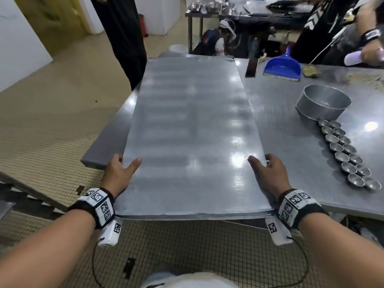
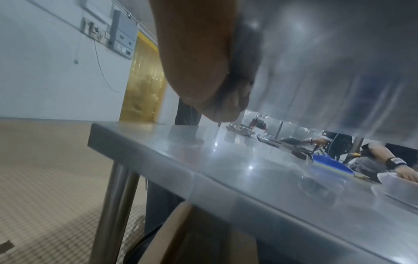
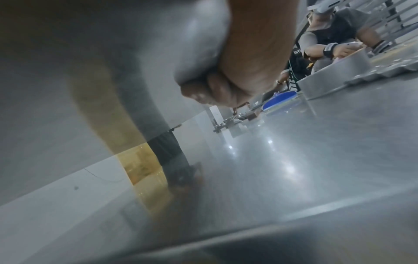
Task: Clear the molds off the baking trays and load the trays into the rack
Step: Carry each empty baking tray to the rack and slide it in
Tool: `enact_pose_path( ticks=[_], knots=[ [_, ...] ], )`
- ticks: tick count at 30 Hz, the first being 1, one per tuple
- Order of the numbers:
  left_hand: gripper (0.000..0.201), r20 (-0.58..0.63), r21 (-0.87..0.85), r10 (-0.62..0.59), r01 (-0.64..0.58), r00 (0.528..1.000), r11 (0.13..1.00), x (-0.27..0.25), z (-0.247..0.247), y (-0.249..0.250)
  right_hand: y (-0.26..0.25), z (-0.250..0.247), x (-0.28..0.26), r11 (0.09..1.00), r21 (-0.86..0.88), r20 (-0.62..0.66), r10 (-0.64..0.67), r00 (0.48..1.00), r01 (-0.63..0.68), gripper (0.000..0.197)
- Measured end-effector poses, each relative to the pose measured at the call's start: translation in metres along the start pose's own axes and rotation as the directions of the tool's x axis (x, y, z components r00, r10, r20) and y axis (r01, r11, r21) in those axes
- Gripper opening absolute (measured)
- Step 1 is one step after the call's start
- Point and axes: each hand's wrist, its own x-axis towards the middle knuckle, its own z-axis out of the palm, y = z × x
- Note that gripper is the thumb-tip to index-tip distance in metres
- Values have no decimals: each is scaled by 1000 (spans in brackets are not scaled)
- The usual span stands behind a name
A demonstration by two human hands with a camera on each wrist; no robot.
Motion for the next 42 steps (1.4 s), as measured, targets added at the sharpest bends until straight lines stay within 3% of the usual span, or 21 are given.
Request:
enact_pose_path(
  ticks=[5,10,15,18,22,25,29,32,38,42],
  knots=[
    [51,-97,43,57,-54,994,998,41,-37,9,-66,14,11,993,-14,13,-121,993,121,58],
    [53,-211,38,87,-81,974,996,67,-73,12,-112,32,29,976,-9,40,-219,975,219,68],
    [53,-316,28,69,-63,946,998,59,-99,23,-145,43,53,952,28,81,-305,949,304,65],
    [68,-415,2,37,-40,909,999,40,-108,30,-167,46,71,921,50,132,-390,911,387,61],
    [64,-528,-2,-25,28,849,1000,-1,-115,38,-191,46,89,864,107,228,-503,834,492,61],
    [77,-615,-37,-74,66,785,997,-38,-116,41,-205,47,98,821,164,292,-570,767,547,57],
    [48,-695,-80,-149,130,704,988,-92,-118,46,-224,55,93,768,218,390,-634,668,602,52],
    [49,-760,-64,-166,183,628,981,-136,-131,50,-241,63,74,719,294,437,-687,581,630,36],
    [42,-869,-46,-159,244,468,969,-222,-161,59,-270,103,30,648,401,538,-739,406,648,46],
    [52,-888,-68,-187,281,421,957,-269,-187,54,-293,121,-11,604,421,587,-750,304,676,64]
  ],
)
